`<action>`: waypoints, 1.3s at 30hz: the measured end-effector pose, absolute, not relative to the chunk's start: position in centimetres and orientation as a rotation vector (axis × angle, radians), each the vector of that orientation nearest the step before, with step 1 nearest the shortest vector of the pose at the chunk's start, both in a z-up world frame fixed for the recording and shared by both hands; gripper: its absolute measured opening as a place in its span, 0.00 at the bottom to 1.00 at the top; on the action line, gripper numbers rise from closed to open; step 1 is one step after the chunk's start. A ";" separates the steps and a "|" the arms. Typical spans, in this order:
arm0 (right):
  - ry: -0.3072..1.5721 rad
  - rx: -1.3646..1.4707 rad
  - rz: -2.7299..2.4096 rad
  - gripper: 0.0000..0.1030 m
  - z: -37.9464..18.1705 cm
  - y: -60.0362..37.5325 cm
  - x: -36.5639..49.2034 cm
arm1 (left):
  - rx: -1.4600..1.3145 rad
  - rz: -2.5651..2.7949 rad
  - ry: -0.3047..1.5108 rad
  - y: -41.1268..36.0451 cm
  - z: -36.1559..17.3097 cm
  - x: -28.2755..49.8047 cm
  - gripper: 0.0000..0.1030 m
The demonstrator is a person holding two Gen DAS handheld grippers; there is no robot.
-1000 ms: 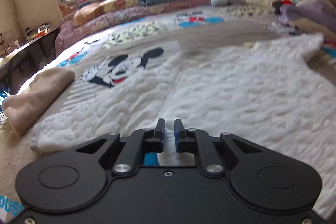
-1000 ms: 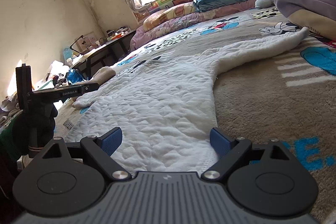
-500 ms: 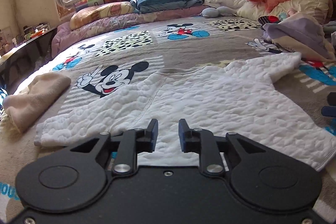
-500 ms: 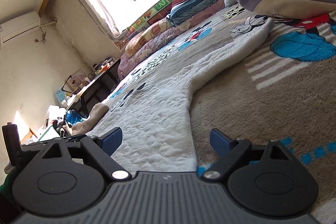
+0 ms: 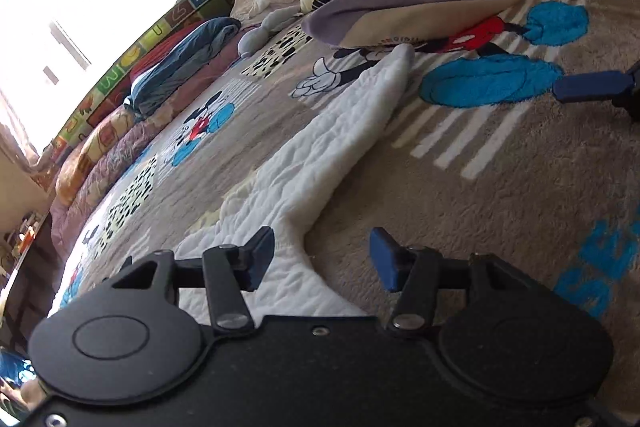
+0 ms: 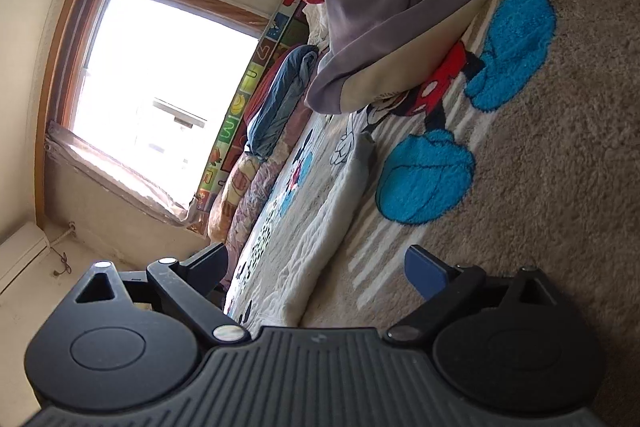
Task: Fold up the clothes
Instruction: 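Grasp the white sleeve cuff with the left gripper and lift it, then carry the held sleeve across the shirt body with the left gripper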
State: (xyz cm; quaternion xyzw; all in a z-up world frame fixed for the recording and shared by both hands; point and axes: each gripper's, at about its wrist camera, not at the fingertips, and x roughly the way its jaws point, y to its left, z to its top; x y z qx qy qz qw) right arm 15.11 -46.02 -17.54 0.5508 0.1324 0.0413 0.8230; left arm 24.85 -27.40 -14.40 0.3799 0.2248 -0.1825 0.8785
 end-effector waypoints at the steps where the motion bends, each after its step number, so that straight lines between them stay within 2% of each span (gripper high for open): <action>1: 0.261 1.194 0.072 0.91 -17.8 -46.6 15.1 | 0.820 -0.380 0.461 -28.3 -14.6 25.2 0.52; 9: 0.153 1.308 -0.011 0.90 -19.3 -49.1 15.1 | 0.992 -0.353 0.414 -34.8 -16.6 28.5 0.52; 20: 0.036 1.475 -0.032 0.84 -21.4 -51.5 14.7 | 1.126 -0.302 0.335 -40.6 -18.4 31.5 0.52; 22: 0.016 1.496 -0.038 0.82 -21.7 -51.7 14.3 | 1.157 -0.295 0.325 -41.4 -18.8 32.0 0.46; 24: 0.007 1.505 -0.042 0.81 -21.8 -51.9 14.2 | 1.186 -0.294 0.332 -41.7 -19.2 32.3 0.13; 25: 0.006 1.503 -0.042 0.81 -21.8 -51.9 14.0 | 1.183 -0.295 0.332 -41.6 -19.1 32.3 0.09; 31: 0.013 1.470 -0.040 0.82 -21.5 -51.8 13.8 | 0.908 -0.343 0.336 -38.0 -13.5 31.4 0.06; 33: 0.044 1.431 0.000 0.87 -20.9 -51.2 14.3 | 0.785 -0.346 0.348 -36.0 -10.8 31.5 0.07; 39: 0.230 1.244 0.141 0.86 -18.9 -47.7 17.1 | 0.447 -0.335 0.388 -29.0 -3.8 31.7 0.06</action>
